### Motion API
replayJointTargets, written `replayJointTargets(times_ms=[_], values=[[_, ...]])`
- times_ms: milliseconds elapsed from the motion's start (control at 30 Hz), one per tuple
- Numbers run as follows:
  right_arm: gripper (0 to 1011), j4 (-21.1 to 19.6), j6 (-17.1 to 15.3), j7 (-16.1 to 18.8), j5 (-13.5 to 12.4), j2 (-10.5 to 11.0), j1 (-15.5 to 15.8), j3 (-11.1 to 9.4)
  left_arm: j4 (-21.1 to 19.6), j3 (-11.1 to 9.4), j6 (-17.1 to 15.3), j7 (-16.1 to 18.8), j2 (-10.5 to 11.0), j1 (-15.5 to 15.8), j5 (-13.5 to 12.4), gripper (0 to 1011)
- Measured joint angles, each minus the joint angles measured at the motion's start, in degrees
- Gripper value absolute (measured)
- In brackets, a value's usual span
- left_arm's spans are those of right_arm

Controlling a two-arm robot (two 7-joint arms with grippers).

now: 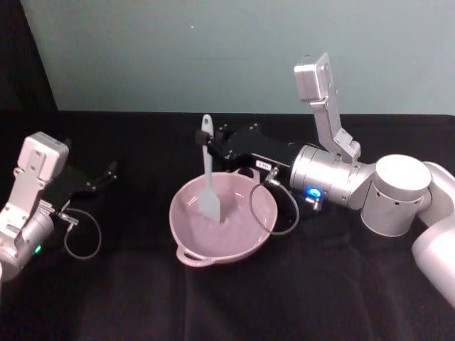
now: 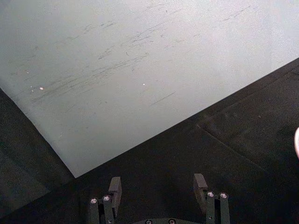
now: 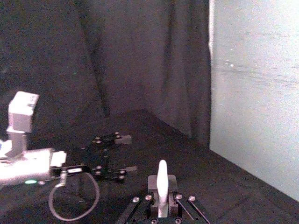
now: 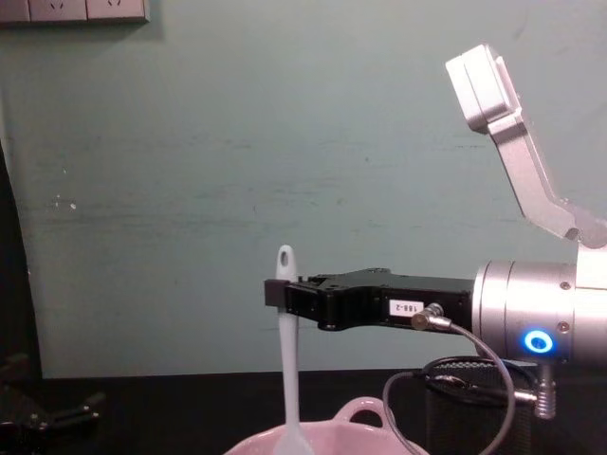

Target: Use the one hand to pick up the spoon and stir the clear water in the bowl.

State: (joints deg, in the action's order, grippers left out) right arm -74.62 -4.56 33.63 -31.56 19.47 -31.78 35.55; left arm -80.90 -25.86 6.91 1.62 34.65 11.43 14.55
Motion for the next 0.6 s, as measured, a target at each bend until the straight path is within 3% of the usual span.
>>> replayJointTargets(times_ms=[267,600], values=[[118,1.3,2.1,-2.0,3.0,-0.2,-0.1,-1.3,0.0,0.0,0.0,0.0,0.0,0.0,0.0,1011],[118,-3.7,0.8,-3.0,4.9,2.6,2.8,-3.1,0.0,0.0,0.0,0.0,0.0,0.0,0.0,1011]])
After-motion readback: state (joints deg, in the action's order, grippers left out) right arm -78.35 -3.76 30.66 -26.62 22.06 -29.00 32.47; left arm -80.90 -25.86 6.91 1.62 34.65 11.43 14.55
